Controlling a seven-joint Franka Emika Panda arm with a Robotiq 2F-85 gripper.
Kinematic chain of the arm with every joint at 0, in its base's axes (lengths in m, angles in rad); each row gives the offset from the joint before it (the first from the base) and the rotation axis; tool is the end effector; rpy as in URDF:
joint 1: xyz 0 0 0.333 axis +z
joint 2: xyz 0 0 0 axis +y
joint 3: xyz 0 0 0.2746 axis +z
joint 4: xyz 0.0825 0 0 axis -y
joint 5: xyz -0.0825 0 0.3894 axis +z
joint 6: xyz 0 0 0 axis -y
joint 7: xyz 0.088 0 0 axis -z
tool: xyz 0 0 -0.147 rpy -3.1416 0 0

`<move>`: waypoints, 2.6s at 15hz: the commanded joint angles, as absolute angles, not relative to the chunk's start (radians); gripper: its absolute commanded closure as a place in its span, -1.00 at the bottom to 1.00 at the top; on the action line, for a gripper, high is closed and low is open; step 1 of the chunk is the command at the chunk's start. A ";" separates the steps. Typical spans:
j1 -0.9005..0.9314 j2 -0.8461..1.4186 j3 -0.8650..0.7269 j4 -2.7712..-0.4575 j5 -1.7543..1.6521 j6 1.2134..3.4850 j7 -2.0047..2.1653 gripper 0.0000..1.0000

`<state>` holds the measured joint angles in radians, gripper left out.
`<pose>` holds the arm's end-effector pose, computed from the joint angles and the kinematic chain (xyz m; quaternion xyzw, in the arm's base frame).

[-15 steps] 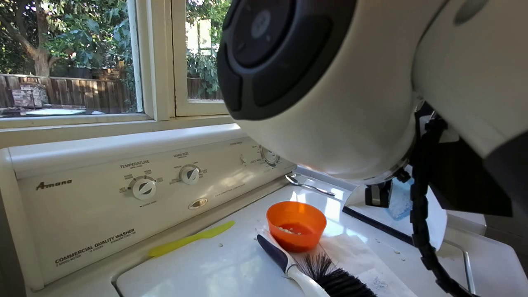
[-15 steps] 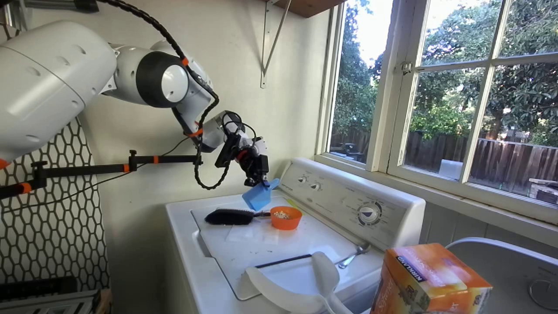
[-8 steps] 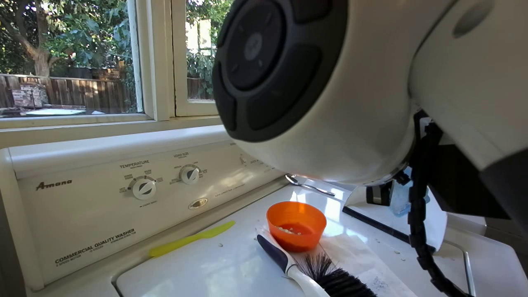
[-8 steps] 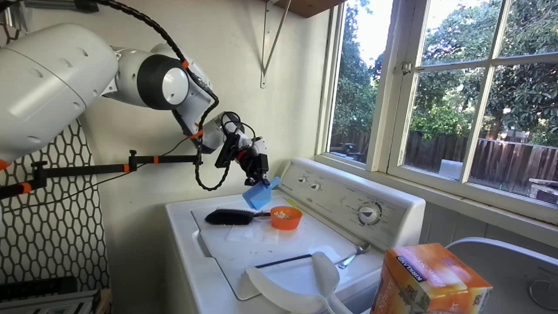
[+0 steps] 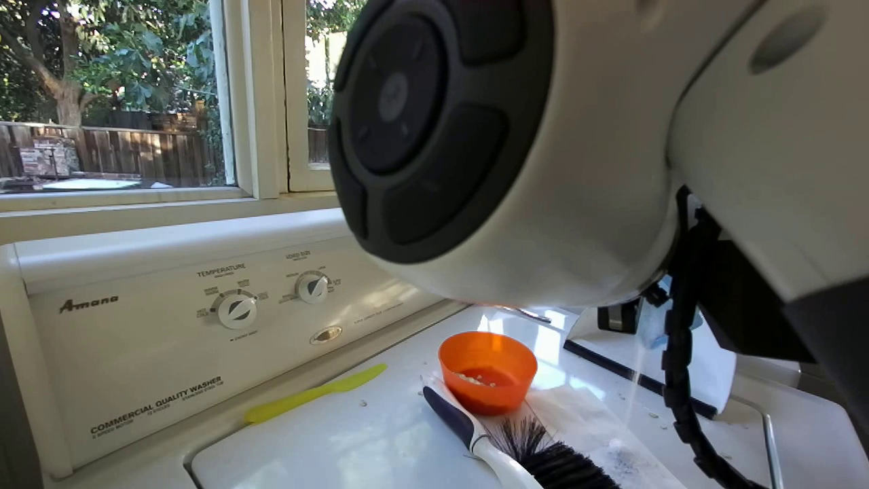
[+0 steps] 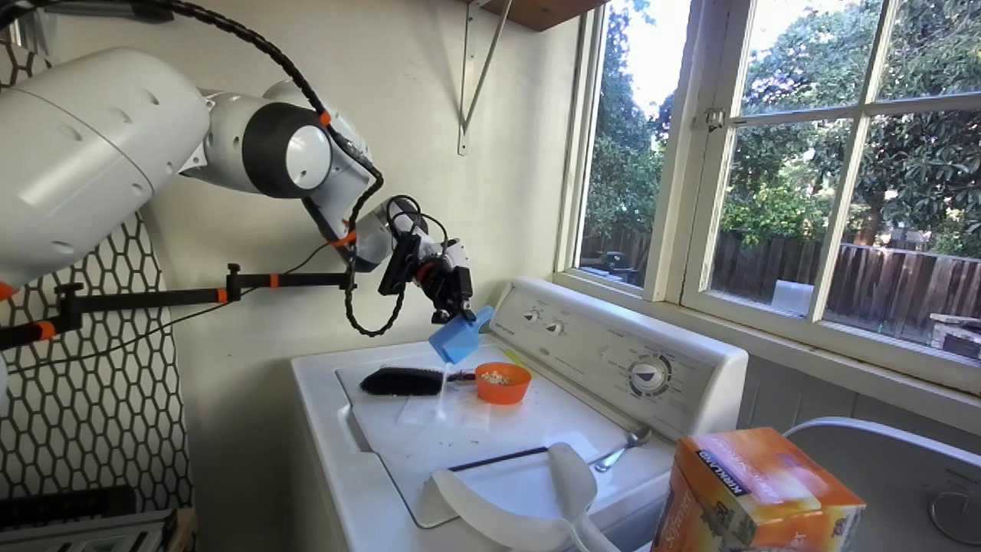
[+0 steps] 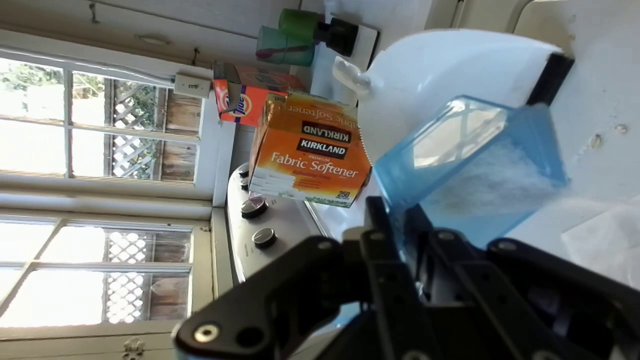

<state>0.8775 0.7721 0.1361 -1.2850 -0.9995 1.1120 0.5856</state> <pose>0.4522 0.4218 0.2645 0.7843 0.1796 0.0286 0.5931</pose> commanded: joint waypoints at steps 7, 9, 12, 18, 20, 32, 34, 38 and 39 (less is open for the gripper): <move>0.899 0.816 0.122 -1.228 -1.045 1.073 0.548 0.94; 0.901 0.819 0.121 -1.223 -1.048 1.073 0.544 0.94; 0.903 0.826 0.117 -1.213 -1.051 1.073 0.538 0.94; 0.892 0.817 0.119 -1.218 -1.033 1.083 0.552 0.94; 0.886 0.816 0.121 -1.215 -1.023 1.087 0.555 0.94; 0.825 0.774 0.153 -1.249 -0.938 1.188 0.602 0.94; 0.810 0.763 0.160 -1.260 -0.913 1.226 0.621 0.94; 0.786 0.737 0.166 -1.289 -0.889 1.296 0.663 0.94; 0.779 0.732 0.168 -1.293 -0.882 1.312 0.671 0.94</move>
<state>0.8064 0.7746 0.1502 -1.2376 -0.9157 1.2514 0.6279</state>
